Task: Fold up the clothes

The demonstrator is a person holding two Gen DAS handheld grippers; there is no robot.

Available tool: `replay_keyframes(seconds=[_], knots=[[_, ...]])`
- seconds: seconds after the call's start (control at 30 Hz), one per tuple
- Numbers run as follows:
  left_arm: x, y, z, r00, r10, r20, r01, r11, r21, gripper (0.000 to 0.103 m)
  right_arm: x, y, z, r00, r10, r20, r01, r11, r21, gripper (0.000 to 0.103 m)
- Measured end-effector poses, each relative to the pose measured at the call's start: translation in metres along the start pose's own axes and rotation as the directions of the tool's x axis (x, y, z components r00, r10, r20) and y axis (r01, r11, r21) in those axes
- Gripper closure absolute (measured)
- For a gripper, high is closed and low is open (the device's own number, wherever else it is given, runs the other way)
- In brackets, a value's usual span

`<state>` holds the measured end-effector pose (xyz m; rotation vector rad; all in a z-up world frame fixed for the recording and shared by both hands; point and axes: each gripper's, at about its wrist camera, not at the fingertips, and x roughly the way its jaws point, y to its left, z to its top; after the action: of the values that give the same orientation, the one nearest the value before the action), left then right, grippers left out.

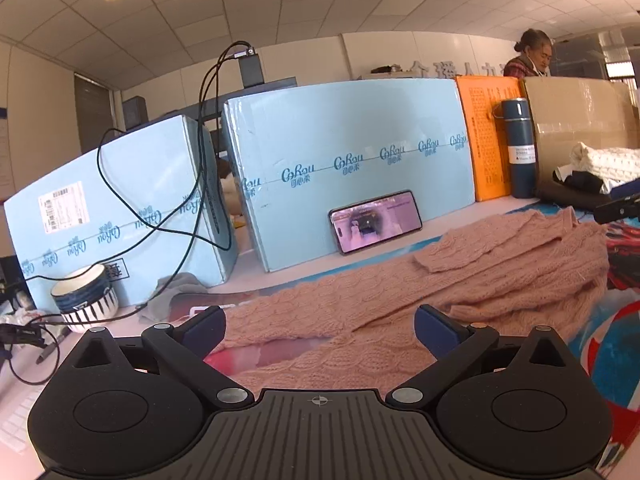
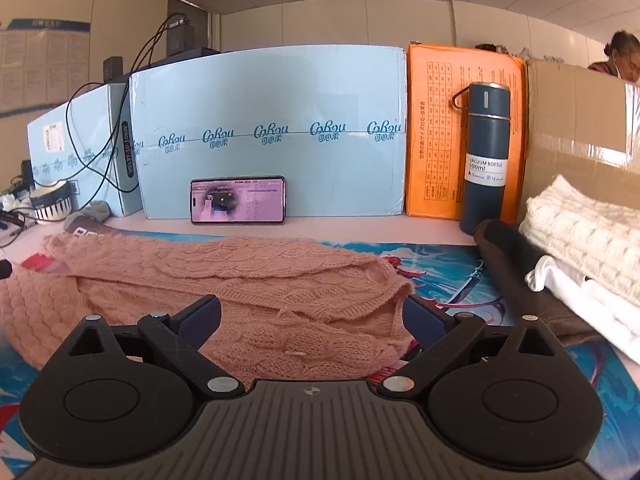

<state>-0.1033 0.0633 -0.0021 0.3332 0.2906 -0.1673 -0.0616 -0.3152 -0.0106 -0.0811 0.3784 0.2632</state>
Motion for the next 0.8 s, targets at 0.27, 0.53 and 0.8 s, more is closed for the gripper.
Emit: replay_keyframes(seconds=[0.27,0.53,0.8], knots=[[-0.008,-0.008,-0.009,0.981,-0.110,-0.160,0.160,0.924,0.346,0.001,-0.005,0.032,-0.018,0.986,0.014,-0.164,-0.073,0.931,-0.359,0.000],[0.013,-0.026,-0.005,0.954,-0.126,-0.272,0.258,0.805,0.534,0.000,0.015,0.047,-0.015,0.978,-0.029,-0.205,-0.075,0.873,-0.481,0.000],[0.034,-0.024,-0.005,0.970,-0.102,-0.221,0.208,0.817,0.537,0.000,0.033,0.063,-0.009,0.984,0.025,-0.179,-0.110,0.871,-0.480,0.000]])
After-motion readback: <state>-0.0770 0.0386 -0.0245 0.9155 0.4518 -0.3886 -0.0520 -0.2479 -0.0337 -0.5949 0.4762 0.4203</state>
